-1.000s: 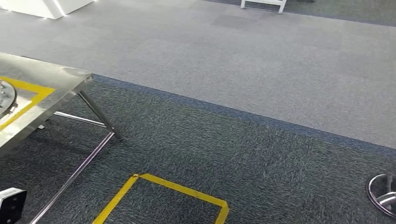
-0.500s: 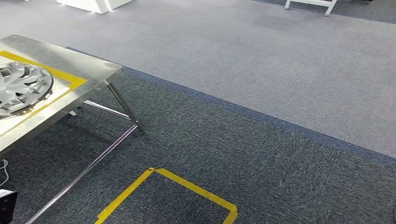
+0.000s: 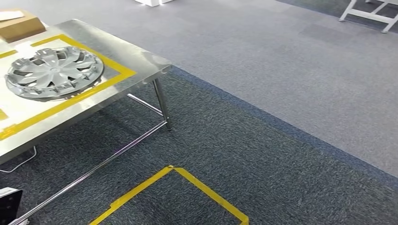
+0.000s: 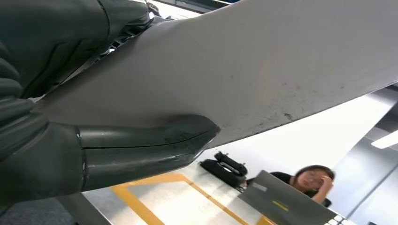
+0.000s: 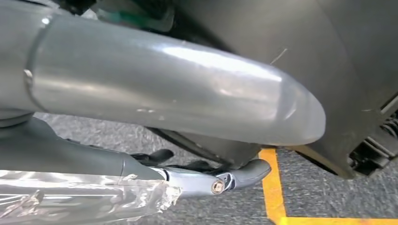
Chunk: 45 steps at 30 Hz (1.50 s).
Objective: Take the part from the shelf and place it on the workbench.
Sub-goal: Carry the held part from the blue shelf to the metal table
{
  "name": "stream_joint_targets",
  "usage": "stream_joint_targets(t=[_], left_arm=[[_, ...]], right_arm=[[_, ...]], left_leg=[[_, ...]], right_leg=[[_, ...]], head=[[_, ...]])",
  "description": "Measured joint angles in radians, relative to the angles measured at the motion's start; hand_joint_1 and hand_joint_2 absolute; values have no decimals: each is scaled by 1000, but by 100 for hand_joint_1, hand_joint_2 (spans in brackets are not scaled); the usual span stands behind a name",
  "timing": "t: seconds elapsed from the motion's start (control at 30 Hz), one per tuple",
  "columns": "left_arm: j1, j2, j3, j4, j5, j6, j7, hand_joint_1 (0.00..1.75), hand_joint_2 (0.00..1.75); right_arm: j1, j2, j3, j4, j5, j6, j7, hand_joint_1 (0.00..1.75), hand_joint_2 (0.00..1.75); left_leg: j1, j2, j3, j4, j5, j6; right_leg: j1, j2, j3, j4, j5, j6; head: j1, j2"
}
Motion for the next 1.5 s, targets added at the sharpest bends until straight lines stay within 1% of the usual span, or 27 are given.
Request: stream_joint_targets(t=[0.07,0.13,0.2,0.23,0.3,0.33,0.4,0.43,0.47,0.53,0.6,0.67,0.77,0.83,0.9,0.93,0.97,1.0,1.07,1.13,1.23,1.27,1.33,1.4,1.43,1.47,1.5], left_arm=[[1,-1,-5,0,-4,0,4,143,175],[2,-1,-10,0,-5,0,5,143,175],[5,-1,-13,1,-7,0,5,143,175],[6,-1,-13,1,-8,0,6,143,175],[6,-1,-15,1,-11,0,7,143,175],[6,0,-17,1,-13,0,8,143,175],[6,0,-21,1,-17,-1,12,143,175],[7,0,-22,1,-20,-3,17,143,175],[8,0,-22,1,-22,-4,21,143,175],[8,0,-22,1,-26,-7,26,143,175],[7,0,-23,1,-29,-9,27,143,175],[8,0,-23,1,-32,-9,28,143,175],[12,0,-23,1,-36,-9,30,143,175],[12,-1,-24,1,-38,-9,33,143,175],[12,-2,-26,1,-41,-11,37,143,175],[13,-2,-26,1,-41,-11,38,143,175],[13,-2,-26,1,-41,-12,39,143,175],[13,-2,-26,1,-41,-12,40,143,175],[13,-2,-27,1,-41,-12,40,143,175],[12,-2,-28,2,-41,-12,40,143,175],[11,-2,-28,2,-39,-11,39,143,175],[11,-1,-28,2,-39,-10,39,143,175],[9,0,-28,2,-38,-9,39,143,175],[9,0,-29,2,-35,-8,39,143,175],[9,1,-29,2,-33,-7,38,143,175],[9,1,-29,2,-30,-7,37,143,175],[9,1,-29,2,-28,-6,35,143,175]], right_arm=[[1,0,0,0,0,0,0,0,0],[2,0,0,1,0,1,0,0,0],[2,0,0,1,0,2,0,0,0],[2,0,0,1,0,2,0,0,0],[2,1,-1,1,0,3,-1,0,0],[3,2,-1,1,0,4,-1,0,0],[8,2,-2,1,0,5,-1,0,0],[9,2,-3,1,0,5,-1,0,0],[10,2,-3,1,0,5,-1,0,0],[9,2,-4,1,0,5,-1,0,0],[7,4,-4,1,-1,5,-1,0,0],[6,5,-4,1,-2,5,-1,0,0],[3,6,-4,1,-3,5,-2,0,0],[0,6,-4,1,-4,5,-3,0,0],[0,5,-5,1,-5,6,-4,0,0],[1,5,-5,1,-7,6,-4,0,0],[2,5,-5,1,-8,6,-4,0,0],[2,5,-6,1,-9,6,-4,0,0],[3,5,-7,2,-10,6,-3,0,0],[5,6,-9,4,-9,7,-2,0,0],[6,6,-10,5,-9,8,-2,0,0],[6,6,-11,5,-9,8,-2,0,0],[6,6,-11,5,-10,8,-1,0,0],[7,6,-12,5,-9,10,-1,0,0],[7,6,-12,5,-9,12,-1,0,0],[7,6,-12,5,-9,13,0,0,0],[8,6,-12,5,-9,14,0,0,0]], left_leg=[[0,-24,4,2,-5,-6],[0,-44,-1,5,-8,-16],[3,-61,-6,6,-7,-26],[3,-53,-9,10,-10,-32],[3,-8,-35,66,-42,-43],[3,19,-64,124,-70,-48],[6,42,-135,254,-118,-54],[8,45,-157,289,-119,-55],[9,46,-160,286,-98,-55],[7,56,-113,179,-17,-47],[-1,78,-58,69,19,-32],[-9,88,-39,32,2,-20],[-3,71,-16,13,-9,-3],[2,64,4,8,-19,6],[3,57,18,8,-34,10],[2,54,28,8,-43,10],[2,50,40,8,-52,9],[3,46,56,8,-64,6],[4,43,89,8,-90,0],[2,40,107,7,-111,-11],[1,40,111,14,-115,-27],[1,41,101,40,-108,-33],[4,44,40,144,-111,-44],[6,45,-45,259,-160,-51],[8,45,-79,290,-186,-53],[9,46,-102,296,-194,-54],[10,47,-110,275,-177,-54]], right_leg=[[-4,38,55,-138,69,-6],[-5,67,90,-208,82,-13],[-4,56,99,-216,76,-23],[-4,48,101,-219,77,-29],[-6,28,110,-225,74,-40],[-5,17,114,-226,70,-44],[-4,-5,124,-226,59,-48],[-4,-14,131,-226,53,-47],[-4,-23,140,-226,46,-46],[-4,-36,159,-226,30,-41],[-1,-46,171,-228,13,-33],[2,-57,184,-231,6,-21],[1,-53,197,-208,3,-4],[-1,-28,142,-117,-34,2],[-1,-11,47,14,-82,6],[0,-9,7,55,-90,7],[0,-9,-17,62,-80,6],[0,-9,-24,34,-48,6],[0,-8,-8,-78,54,2],[3,-7,8,-157,109,-8],[3,-6,22,-176,107,-26],[1,-6,32,-181,103,-31],[-3,-6,57,-196,97,-40],[-4,-9,80,-205,87,-45],[-4,-11,91,-207,80,-46],[-5,-14,104,-208,72,-46],[-5,-18,117,-208,62,-46]], head=[[0,0],[-1,0],[-1,0],[-2,0],[-7,0],[-10,0],[-12,0],[-12,0],[-12,0],[-12,0],[-12,0],[-11,0],[-8,0],[-4,0],[0,0],[1,0],[1,0],[1,0],[2,0],[3,0],[0,0],[-1,0],[-3,0],[-4,0],[-4,0],[-5,0],[-4,0]])
